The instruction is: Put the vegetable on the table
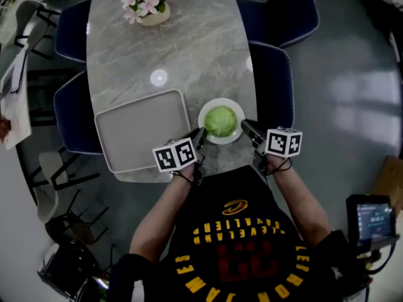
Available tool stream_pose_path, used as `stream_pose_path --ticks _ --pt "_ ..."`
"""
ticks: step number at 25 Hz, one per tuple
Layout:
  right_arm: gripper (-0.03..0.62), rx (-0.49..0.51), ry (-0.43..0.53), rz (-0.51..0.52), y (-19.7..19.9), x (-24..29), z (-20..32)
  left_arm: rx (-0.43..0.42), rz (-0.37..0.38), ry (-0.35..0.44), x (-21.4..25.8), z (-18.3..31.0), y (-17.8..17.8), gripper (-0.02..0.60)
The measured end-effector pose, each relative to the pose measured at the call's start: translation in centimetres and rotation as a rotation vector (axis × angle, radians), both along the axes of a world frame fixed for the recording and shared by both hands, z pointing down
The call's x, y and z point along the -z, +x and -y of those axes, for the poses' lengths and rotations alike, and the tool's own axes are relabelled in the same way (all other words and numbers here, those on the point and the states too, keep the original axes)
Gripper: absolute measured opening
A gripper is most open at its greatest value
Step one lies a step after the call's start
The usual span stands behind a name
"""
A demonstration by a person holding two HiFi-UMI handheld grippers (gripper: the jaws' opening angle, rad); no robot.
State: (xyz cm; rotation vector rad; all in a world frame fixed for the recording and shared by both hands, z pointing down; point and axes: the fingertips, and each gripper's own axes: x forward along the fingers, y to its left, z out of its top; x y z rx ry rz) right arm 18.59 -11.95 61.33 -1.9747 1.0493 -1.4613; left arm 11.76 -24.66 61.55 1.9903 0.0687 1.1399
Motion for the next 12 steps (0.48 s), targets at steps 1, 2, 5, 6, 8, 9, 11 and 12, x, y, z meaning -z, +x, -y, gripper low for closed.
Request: stream_pose_path --ticks 1,2,5,6,8,9,11,12 --pt "0.038 -0.001 -0.004 0.002 0.3 -0.3 -0.2 -0.004 0.006 0.01 -0.3 -0.2 0.4 0.043" --pt "0.038 -0.001 -0.01 0.004 0.7 -0.6 -0.4 -0.008 0.014 0.021 -0.6 -0.3 0.7 0.043" --pt "0.038 0.002 -0.032 0.008 1.3 -1.7 -0.7 -0.012 0.046 0.052 -1.6 -0.6 1.4 0.043" --pt "0.038 0.002 -0.04 0.01 1.4 -2.0 -0.7 -0.01 0.056 0.057 -1.9 -0.6 1.6 0.043" --pt "0.038 0.0 -0.054 0.017 1.7 -2.7 -0.8 -0.004 0.072 0.058 -2.4 -0.7 1.8 0.043" --pt "0.039 0.0 -0.06 0.02 1.8 -3.0 -0.8 -0.002 0.079 0.058 -2.7 -0.7 1.9 0.043" --pt "0.04 0.007 -0.073 0.024 1.9 -3.4 -0.8 -0.001 0.091 0.059 -3.1 -0.7 2.1 0.043" --pt "0.039 0.011 -0.079 0.026 2.0 -3.5 -0.8 -0.001 0.097 0.06 -3.2 -0.7 2.2 0.043"
